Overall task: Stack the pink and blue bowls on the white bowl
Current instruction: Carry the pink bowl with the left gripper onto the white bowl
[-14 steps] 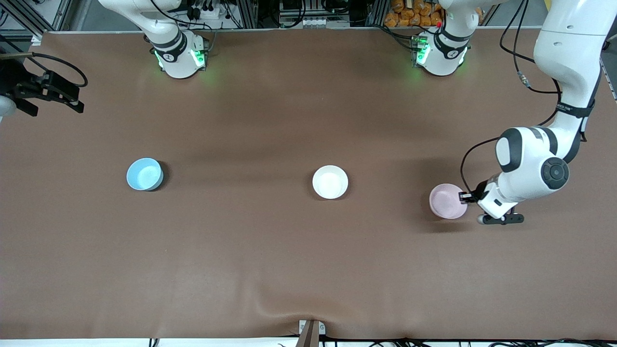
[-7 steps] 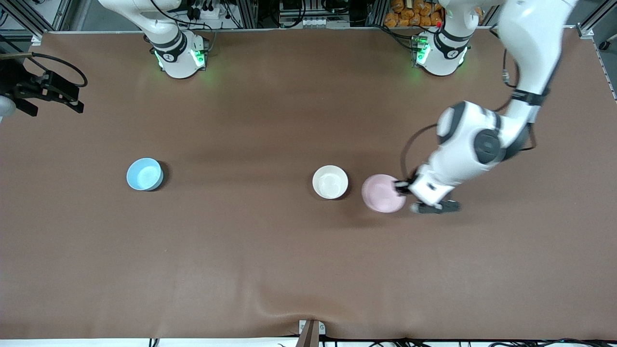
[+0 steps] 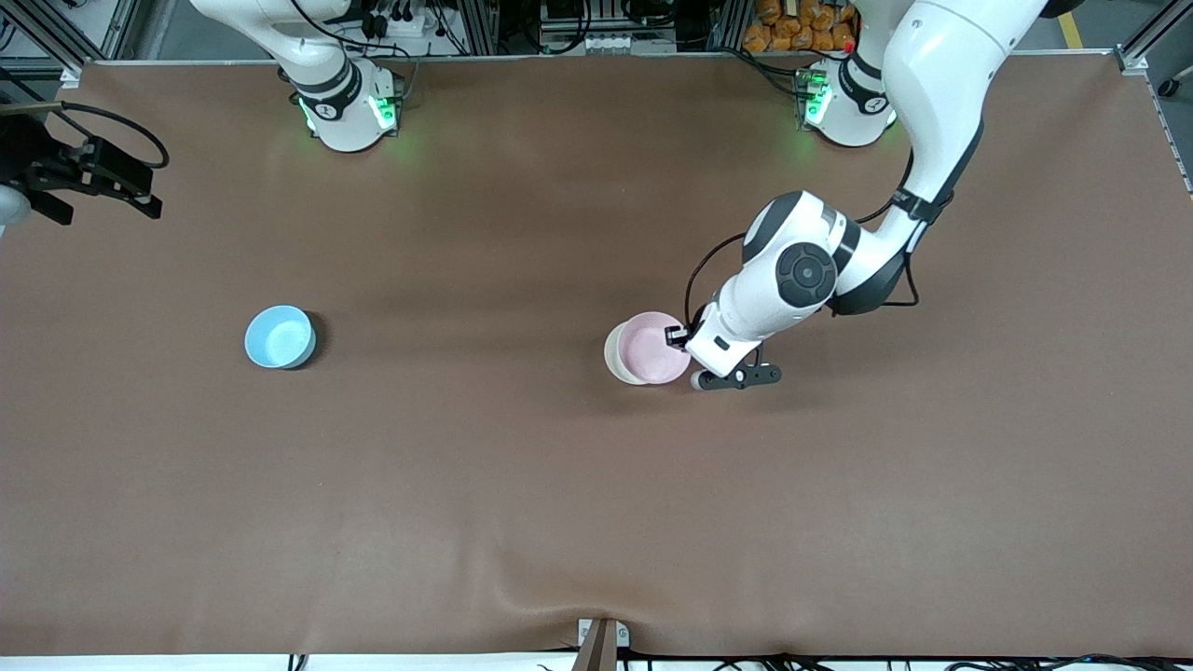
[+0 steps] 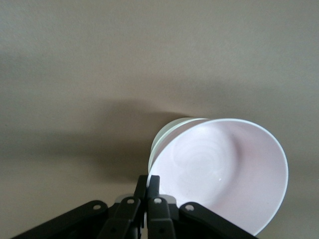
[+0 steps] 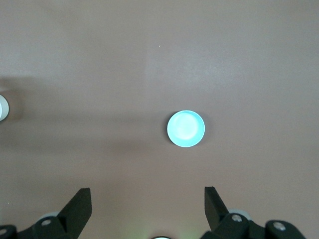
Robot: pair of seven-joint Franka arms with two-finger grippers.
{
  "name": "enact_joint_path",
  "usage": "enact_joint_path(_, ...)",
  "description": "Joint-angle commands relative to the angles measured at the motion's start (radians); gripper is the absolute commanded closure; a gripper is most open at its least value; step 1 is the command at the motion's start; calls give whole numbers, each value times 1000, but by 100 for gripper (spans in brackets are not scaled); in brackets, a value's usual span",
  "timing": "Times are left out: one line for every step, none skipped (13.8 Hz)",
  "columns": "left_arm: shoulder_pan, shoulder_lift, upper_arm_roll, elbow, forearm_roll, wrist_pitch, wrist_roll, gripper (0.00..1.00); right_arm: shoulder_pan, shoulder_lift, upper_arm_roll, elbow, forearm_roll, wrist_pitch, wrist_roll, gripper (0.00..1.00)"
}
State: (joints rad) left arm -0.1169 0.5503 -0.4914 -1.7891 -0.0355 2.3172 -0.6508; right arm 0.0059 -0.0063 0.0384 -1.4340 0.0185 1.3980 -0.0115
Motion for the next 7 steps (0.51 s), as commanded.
enact_joint_path(-38,10,8,23,-3,-16,-30,100,-15,3,9,12,17,-10,8,0)
enact_joint_path(-38,17,11,23,-1,-15,-30,100,-17,3,9,12,17,-10,8,0)
enact_joint_path(-40,25,11,23,-1,-10,-30,100,-17,3,9,12,17,-10,8,0)
enact_joint_path(-47,40,11,23,15,-10,-32,100,-17,3,9,12,17,-10,8,0)
enact_joint_path(-49,48,13,23,35,-10,-39,100,-15,3,9,12,17,-10,8,0)
enact_joint_path(-49,60,13,26,42,-10,-47,100,-15,3,9,12,17,-10,8,0)
enact_joint_path(-53,66,13,30,42,-9,-49,100,-17,3,9,12,17,-10,8,0)
